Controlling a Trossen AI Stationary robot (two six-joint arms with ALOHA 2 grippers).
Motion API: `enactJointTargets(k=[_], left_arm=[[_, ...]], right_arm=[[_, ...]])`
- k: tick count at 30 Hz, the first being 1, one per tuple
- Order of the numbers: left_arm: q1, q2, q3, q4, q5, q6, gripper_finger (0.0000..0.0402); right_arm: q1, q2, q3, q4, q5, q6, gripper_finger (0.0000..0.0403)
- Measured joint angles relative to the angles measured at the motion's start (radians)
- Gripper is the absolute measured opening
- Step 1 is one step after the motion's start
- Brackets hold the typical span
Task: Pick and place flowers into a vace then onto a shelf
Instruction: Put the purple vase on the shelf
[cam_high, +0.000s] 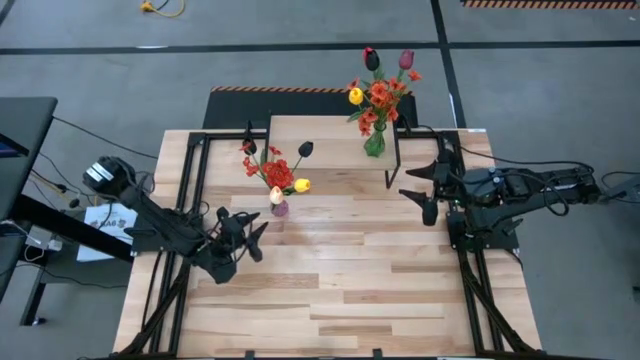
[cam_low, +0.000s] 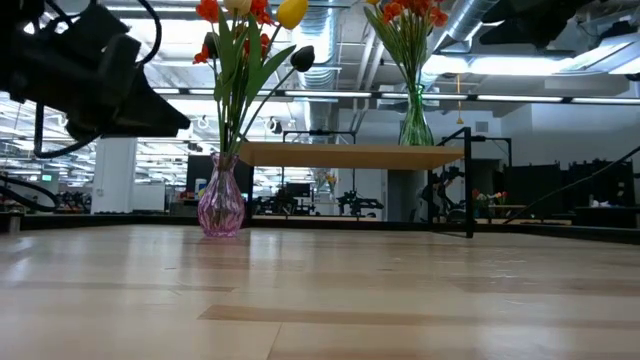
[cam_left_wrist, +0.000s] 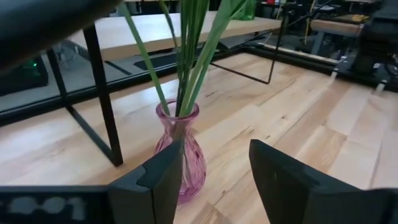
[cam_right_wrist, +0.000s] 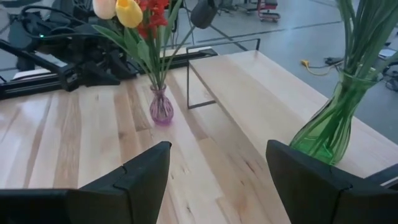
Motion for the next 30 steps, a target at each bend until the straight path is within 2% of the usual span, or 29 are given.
enactJointTargets(k=[8,12,18,24,30], left_arm=[[0.025,0.058,0.000,0.003,0.003,0.006,0.0210],[0.048,0.119,0.000,0.002,0.050,0.052,0.0217],[0.066,0.220,0.000,0.011,0.041,0.066,0.0218],[0.087,0.273,0.000,0.096,0.026,0.098,0.0218],[0.093,0.265,0.000,0.236,0.075,0.267,0.0218]], right_arm=[[-0.001,0.000,0.000,-0.001,0.000,-0.016,0.0260],[-0.001,0.006,0.000,-0.006,0.000,-0.016,0.0260],[-0.001,0.013,0.000,-0.006,0.000,-0.016,0.0260],[-0.001,0.021,0.000,-0.006,-0.001,-0.017,0.0260],[-0.001,0.033,0.000,-0.008,-0.001,-0.017,0.0260]])
